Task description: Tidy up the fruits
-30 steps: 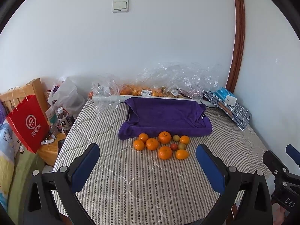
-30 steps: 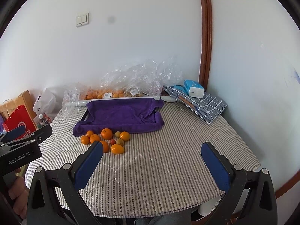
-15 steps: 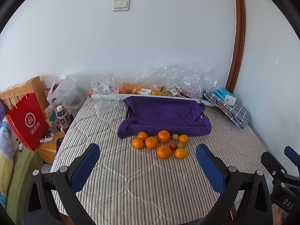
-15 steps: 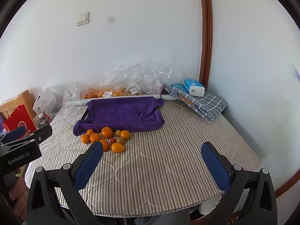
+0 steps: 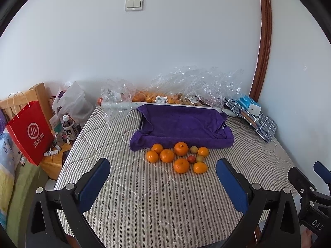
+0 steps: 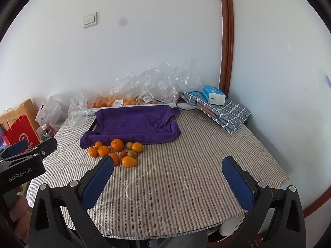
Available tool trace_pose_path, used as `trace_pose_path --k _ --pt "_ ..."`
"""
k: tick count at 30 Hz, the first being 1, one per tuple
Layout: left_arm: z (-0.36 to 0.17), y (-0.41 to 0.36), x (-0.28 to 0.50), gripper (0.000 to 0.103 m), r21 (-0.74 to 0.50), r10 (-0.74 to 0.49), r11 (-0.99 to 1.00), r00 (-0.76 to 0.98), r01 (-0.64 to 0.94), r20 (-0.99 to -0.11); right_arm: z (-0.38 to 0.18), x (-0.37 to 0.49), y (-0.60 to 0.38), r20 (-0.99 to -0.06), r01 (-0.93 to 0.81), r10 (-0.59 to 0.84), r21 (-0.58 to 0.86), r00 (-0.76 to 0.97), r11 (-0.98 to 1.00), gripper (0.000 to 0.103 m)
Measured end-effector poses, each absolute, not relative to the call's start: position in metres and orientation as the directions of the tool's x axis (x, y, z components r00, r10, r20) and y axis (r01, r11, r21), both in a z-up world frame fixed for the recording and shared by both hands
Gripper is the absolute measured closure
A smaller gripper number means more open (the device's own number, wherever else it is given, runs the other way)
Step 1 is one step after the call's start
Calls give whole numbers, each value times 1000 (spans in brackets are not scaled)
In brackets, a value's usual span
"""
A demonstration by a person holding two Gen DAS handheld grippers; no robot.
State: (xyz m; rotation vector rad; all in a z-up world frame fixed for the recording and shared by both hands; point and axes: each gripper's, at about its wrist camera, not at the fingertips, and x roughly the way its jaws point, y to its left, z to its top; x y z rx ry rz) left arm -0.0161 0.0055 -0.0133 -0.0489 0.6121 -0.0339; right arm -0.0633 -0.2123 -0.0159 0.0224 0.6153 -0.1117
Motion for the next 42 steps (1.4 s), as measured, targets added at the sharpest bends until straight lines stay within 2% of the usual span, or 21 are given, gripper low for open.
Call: trace_pose_path --k 26,36,42 --pt "-22 14 9 0 -35 -39 999 810 23 -585 -32 -42 -206 -593 80 -68 -5 803 997 0" --pt "-51 33 44 0 -53 -30 999 782 -3 -623 -54 -17 -199 -578 35 -43 -26 815 999 0" --pt "-81 50 65 0 -62 -7 997 756 -45 -654 -87 13 -199 -595 27 -37 -26 803 999 0"
